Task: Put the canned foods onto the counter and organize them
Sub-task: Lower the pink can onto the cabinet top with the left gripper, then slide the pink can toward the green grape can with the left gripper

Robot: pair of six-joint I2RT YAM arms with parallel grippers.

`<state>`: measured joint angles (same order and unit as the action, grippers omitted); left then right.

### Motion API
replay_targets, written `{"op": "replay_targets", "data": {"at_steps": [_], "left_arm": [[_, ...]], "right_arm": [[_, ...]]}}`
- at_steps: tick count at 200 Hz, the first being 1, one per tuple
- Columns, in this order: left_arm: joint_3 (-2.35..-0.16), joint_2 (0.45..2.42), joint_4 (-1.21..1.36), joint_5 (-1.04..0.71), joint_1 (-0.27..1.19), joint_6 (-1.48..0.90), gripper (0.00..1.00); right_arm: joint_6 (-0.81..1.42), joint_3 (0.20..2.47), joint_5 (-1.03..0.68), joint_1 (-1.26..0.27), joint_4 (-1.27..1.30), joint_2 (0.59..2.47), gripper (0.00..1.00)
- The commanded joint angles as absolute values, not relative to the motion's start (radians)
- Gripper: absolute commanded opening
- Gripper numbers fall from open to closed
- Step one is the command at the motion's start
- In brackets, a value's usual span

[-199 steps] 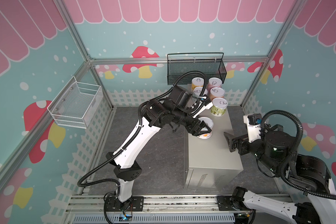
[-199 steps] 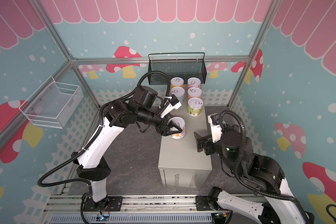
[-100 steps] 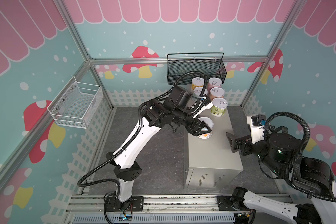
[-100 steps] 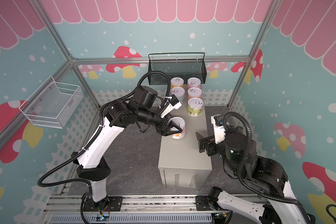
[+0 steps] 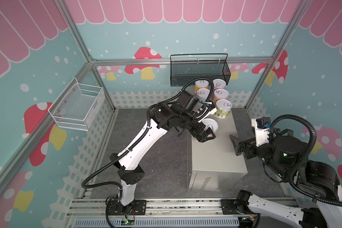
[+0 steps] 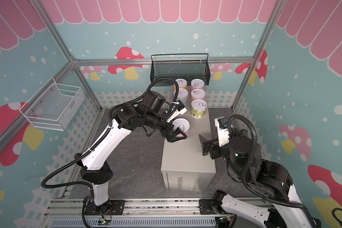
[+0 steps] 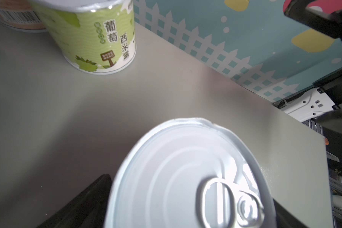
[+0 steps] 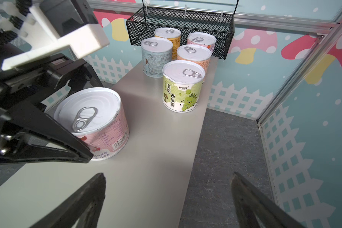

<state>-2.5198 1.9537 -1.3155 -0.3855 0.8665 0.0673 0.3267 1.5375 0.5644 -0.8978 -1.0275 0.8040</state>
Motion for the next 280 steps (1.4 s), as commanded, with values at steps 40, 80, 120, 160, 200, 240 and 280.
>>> {"op": "replay_targets", "data": {"at_steps": [40,80,120,160,200,240,280], "left_arm": [[-2.196,1.733,-1.084,-0.356,0.869,0.082,0.99],[-2.000,1.609,-0.945,-0.339,0.870,0.086,0.99],[-1.883,1.551,-0.849,-0.340,0.870,0.084,0.98],[-1.835,1.534,-0.777,-0.317,0.870,0.075,0.95],[-1.813,1.537,-0.724,-0.345,0.870,0.068,0.92],[-1.799,1.539,-0.684,-0.352,0.870,0.060,0.84],[-1.797,1.554,-0.664,-0.303,0.869,0.068,0.77]], "right_arm": [[0.332,1.507,0.567,-0.904,-1.004,0.781,1.00],[0.328,1.490,0.562,-0.903,-0.990,0.777,0.99],[0.327,1.480,0.556,-0.903,-0.977,0.773,0.99],[0.327,1.476,0.547,-0.903,-0.976,0.772,1.00],[0.293,1.455,0.490,-0.903,-0.975,0.786,1.00],[0.302,1.434,0.524,-0.904,-0.976,0.778,1.00],[0.334,1.392,0.577,-0.904,-0.974,0.741,1.00]]}}
